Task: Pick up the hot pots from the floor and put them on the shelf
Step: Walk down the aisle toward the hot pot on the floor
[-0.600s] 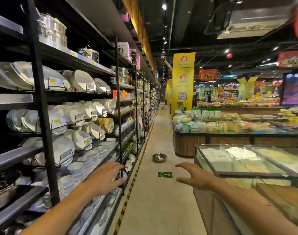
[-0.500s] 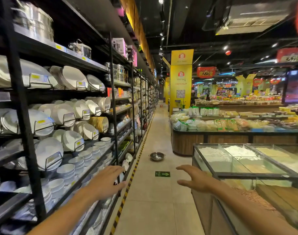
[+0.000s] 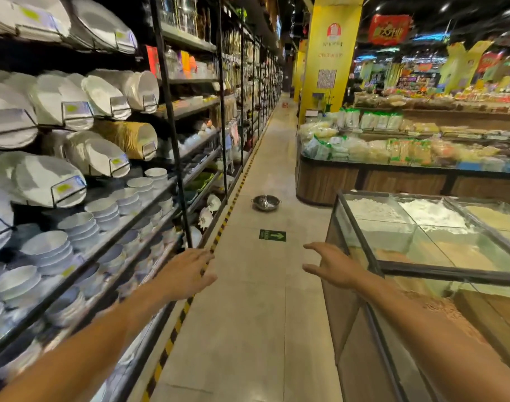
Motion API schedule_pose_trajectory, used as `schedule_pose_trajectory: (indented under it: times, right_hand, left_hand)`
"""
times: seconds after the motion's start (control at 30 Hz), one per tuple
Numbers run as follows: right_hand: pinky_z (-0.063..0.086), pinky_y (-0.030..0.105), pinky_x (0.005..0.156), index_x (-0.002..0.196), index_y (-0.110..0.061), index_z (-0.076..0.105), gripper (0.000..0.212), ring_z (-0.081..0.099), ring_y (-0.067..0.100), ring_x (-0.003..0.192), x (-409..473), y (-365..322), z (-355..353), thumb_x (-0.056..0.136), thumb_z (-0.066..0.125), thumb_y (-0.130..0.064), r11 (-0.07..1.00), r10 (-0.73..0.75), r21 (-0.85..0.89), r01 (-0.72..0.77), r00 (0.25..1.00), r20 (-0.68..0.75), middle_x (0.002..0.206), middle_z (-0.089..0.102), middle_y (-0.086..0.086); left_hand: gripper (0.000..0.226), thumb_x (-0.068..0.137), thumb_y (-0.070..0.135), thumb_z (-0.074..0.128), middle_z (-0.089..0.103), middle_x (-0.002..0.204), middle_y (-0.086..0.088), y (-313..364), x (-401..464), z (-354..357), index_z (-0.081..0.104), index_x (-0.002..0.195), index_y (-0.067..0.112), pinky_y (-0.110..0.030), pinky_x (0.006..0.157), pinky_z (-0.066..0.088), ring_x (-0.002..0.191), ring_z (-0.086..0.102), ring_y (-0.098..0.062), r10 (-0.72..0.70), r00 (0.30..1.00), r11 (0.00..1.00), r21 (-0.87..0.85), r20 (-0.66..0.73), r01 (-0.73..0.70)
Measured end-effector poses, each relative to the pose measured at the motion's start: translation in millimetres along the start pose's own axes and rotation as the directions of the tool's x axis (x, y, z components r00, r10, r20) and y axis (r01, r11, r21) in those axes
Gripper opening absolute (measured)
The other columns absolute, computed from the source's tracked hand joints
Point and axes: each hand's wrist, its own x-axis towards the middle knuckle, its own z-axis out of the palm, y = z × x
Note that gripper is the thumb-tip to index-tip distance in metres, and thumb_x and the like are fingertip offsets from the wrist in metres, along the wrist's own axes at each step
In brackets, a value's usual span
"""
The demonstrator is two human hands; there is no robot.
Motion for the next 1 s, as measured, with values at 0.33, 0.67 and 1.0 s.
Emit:
schedule_pose_trajectory:
  times: [0.33,0.67,1.0]
  right_hand:
    - [0.030,0.032,0.114,0.148,-0.018,0.041,0.067,0.037,0.019,0.140,244.5,47.3,15.2,0.092,0.059,-0.051,0.996,0.076,0.038,-0.076,0.997,0.001,0.153,0.042,0.002]
    - [0.032,0.036,0.115,0.148,-0.019,0.040,0.066,0.038,0.020,0.139,487.3,136.7,6.5,0.094,0.057,-0.052,0.982,0.173,0.076,-0.173,0.985,0.011,0.153,0.042,0.002]
    - [0.026,0.033,0.116,0.149,-0.015,0.039,0.064,0.036,0.023,0.141,775.1,283.8,10.4,0.096,0.055,-0.048,0.985,0.140,0.086,-0.150,0.984,0.109,0.155,0.040,0.006]
  left_hand:
    - [0.072,0.092,0.067,0.034,0.032,0.159,0.002,-130.8,263.9,18.0,0.031,0.152,0.027,-0.036,0.120,0.021,0.146,0.024,-0.017,0.080,0.996,0.996,-0.039,-0.038,-0.082]
    - [0.069,0.096,0.061,0.037,0.025,0.162,0.000,-203.0,546.8,17.8,0.027,0.154,0.024,-0.034,0.120,0.014,0.149,0.018,-0.019,0.142,0.990,0.990,-0.023,-0.004,-0.142]
    - [0.070,0.096,0.059,0.037,0.026,0.162,-0.003,-241.2,852.8,44.3,0.029,0.153,0.019,-0.037,0.120,0.017,0.149,0.020,-0.023,0.117,0.988,0.992,0.037,0.104,-0.121]
